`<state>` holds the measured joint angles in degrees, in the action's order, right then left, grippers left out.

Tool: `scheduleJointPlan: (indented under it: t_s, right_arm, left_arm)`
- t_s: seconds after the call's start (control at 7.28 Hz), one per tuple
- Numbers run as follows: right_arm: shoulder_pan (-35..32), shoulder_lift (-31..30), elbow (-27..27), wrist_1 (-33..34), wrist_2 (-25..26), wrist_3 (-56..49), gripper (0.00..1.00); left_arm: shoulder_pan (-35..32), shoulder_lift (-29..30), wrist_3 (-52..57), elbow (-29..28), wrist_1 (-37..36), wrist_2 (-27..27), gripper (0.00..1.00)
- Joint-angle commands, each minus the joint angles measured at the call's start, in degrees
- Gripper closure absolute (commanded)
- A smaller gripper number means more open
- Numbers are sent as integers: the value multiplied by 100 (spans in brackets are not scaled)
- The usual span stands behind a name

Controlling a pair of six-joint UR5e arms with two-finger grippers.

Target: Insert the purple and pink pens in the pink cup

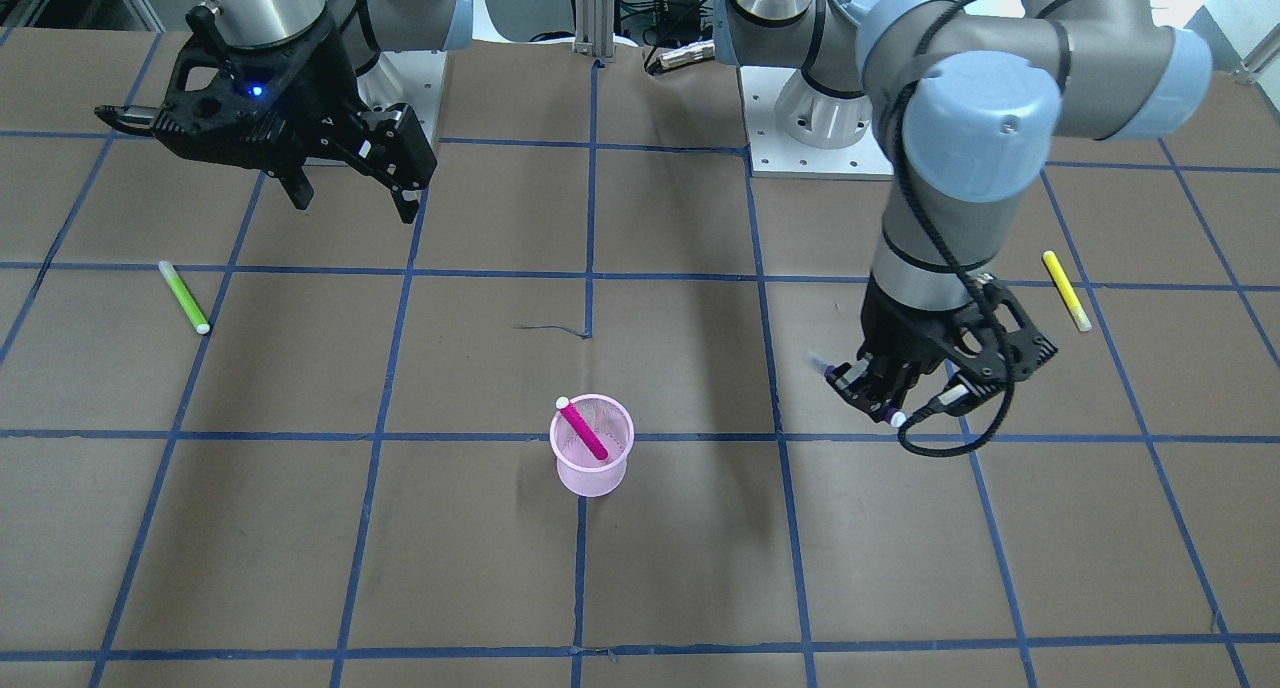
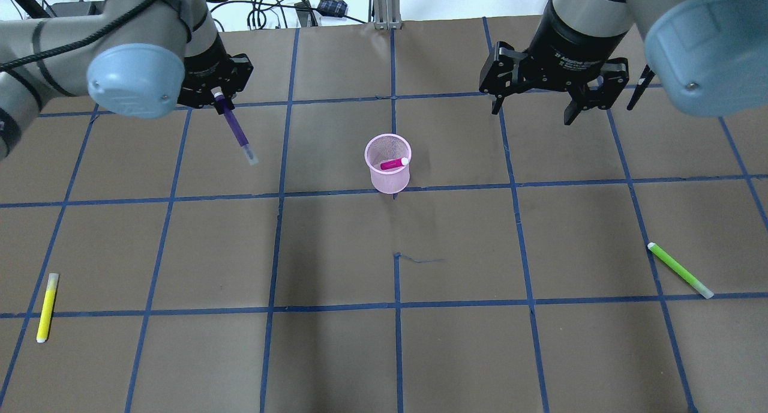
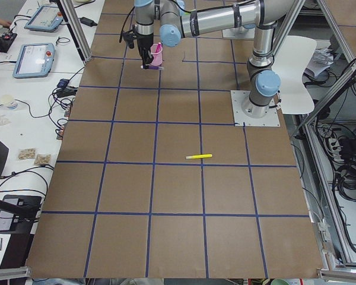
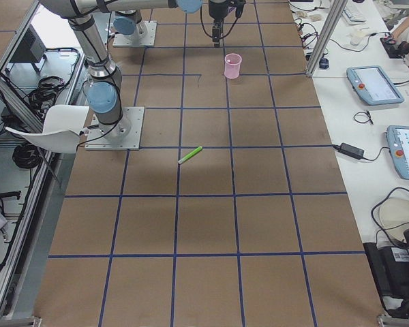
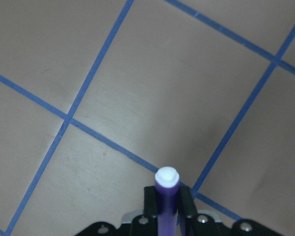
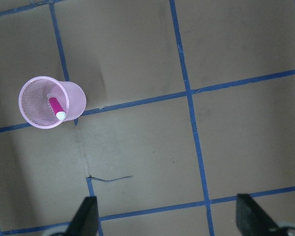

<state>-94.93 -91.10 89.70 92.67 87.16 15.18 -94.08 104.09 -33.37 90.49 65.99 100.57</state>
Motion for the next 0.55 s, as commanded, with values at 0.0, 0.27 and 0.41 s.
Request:
scheduleJointPlan:
  t_s: [0.0,0.27,0.41]
  right_arm:
    - [1,5,3,5,12,-111,0]
    - [1,5,3,5,12,-120,0]
    - [-8,5,12,5,12,-129,0]
  left_arm:
    - [-566,163,-957,39,-724,51,100]
    - [-856,312,-2080,74,-929,41,100]
    - [-1014,383,-2434,83,-1052,50,100]
